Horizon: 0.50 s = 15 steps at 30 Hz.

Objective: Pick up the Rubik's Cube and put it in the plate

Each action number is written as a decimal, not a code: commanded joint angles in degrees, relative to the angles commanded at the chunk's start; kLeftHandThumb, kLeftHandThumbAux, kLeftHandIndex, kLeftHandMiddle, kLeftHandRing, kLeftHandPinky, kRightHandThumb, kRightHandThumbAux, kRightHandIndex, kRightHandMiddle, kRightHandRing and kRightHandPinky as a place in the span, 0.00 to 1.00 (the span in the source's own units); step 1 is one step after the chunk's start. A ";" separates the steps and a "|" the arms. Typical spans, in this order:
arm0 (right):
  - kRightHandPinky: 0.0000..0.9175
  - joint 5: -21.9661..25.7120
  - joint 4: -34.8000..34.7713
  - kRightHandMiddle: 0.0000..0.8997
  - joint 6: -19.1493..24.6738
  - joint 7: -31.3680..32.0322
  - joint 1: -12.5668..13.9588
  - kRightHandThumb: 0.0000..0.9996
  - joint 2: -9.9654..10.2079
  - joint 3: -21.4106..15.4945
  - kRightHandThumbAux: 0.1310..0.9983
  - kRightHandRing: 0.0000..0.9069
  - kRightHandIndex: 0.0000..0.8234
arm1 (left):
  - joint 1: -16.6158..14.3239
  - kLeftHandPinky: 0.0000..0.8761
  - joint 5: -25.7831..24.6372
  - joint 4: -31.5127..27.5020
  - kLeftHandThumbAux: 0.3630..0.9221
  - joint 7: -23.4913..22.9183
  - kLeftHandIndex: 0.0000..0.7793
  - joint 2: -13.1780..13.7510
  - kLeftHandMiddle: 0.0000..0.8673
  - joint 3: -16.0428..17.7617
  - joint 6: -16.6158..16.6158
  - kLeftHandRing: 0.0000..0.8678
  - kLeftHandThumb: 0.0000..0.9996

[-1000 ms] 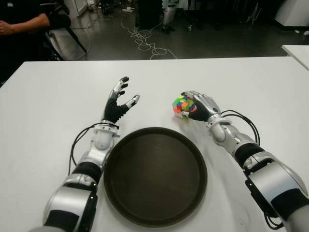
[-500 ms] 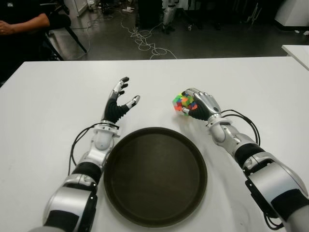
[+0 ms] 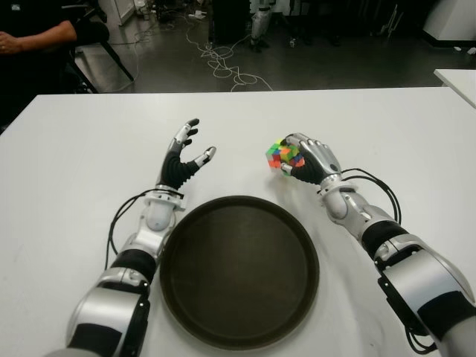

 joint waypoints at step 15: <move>0.51 -0.04 0.10 0.51 -0.29 -1.80 0.10 0.94 0.17 -0.15 0.62 0.55 0.47 | 0.13 0.11 -0.02 0.04 0.38 0.10 0.10 0.04 0.10 0.03 0.09 0.09 0.07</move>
